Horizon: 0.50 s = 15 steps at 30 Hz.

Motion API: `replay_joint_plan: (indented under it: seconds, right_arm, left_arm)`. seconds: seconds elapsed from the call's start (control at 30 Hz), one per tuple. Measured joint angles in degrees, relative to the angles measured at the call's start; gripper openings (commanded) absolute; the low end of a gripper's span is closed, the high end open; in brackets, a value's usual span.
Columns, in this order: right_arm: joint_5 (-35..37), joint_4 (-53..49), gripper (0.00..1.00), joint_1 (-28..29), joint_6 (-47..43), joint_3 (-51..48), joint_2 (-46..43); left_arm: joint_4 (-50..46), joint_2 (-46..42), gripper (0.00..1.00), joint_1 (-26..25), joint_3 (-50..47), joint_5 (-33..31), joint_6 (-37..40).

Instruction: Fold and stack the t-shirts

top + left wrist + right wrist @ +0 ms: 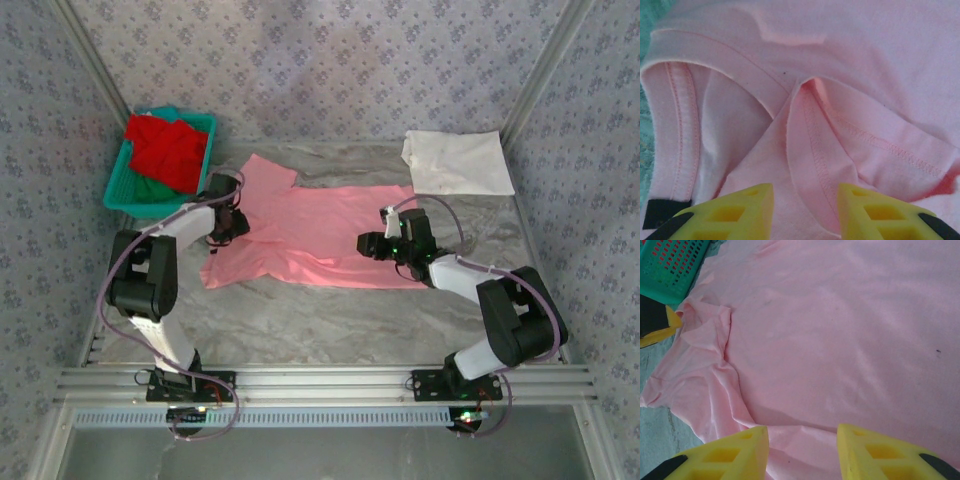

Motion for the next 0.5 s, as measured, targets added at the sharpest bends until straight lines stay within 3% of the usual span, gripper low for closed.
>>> replay_joint_plan:
  seconds: [0.2, 0.37, 0.5]
  right_arm:
    - [-0.35, 0.02, 0.48, 0.0, 0.04, -0.04, 0.0]
    - [-0.83, 0.61, 0.65, 0.09, -0.09, -0.46, -0.09]
    - [-0.9, 0.9, 0.67, 0.52, -0.7, -1.62, -1.16]
  left_arm:
    - [1.68, 2.64, 0.37, 0.0, 0.0, 0.2, -0.15]
    - [2.27, 3.19, 0.21, 0.0, 0.02, 0.15, -0.09]
    - [2.54, 3.21, 0.09, 0.0, 0.02, 0.11, 0.31]
